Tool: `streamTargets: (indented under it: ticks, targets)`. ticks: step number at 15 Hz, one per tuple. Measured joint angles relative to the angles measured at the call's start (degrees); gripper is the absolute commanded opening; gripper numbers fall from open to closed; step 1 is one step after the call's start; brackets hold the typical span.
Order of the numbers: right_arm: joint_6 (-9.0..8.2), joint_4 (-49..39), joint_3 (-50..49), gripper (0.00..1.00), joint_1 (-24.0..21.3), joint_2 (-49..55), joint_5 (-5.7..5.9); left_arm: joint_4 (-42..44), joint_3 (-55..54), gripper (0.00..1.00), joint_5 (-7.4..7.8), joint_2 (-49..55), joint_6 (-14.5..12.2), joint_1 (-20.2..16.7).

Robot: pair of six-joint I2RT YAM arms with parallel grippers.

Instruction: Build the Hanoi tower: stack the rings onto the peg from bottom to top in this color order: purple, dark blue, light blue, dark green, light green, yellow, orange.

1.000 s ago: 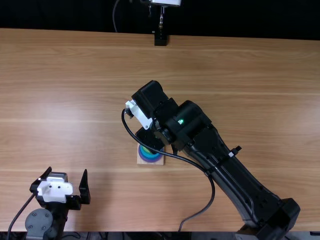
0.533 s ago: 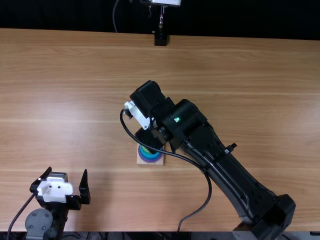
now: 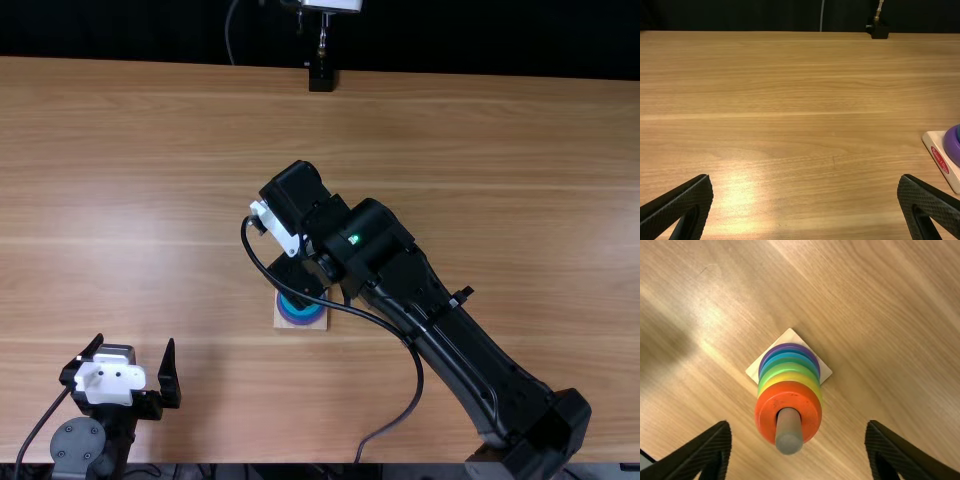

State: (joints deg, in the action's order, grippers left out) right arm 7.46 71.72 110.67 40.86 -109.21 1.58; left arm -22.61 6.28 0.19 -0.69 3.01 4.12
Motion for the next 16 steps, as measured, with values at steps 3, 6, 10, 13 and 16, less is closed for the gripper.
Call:
streamTargets:
  ticks: [3,6,10,13,16]
  targets:
    - [-0.13,-3.4,0.0,1.00,0.0,0.0,0.50,0.0,0.0,1.00,0.02,0.0,0.0,0.0]
    - [-0.28,-17.9,-3.8,1.00,-1.6,0.8,0.42,0.0,0.0,1.00,0.04,0.0,0.0,0.0]
    - [-0.24,-48.0,-22.7,1.00,-14.3,9.3,0.57,0.0,0.0,1.00,0.00,0.0,0.0,0.0]
    - [-0.17,-59.0,-36.0,1.00,-21.0,16.6,0.98,0.0,0.0,1.00,0.02,0.0,0.1,0.0]
    - [-0.04,-66.2,-53.4,1.00,-27.6,29.0,0.74,0.0,0.0,1.00,0.00,0.0,0.0,0.0]
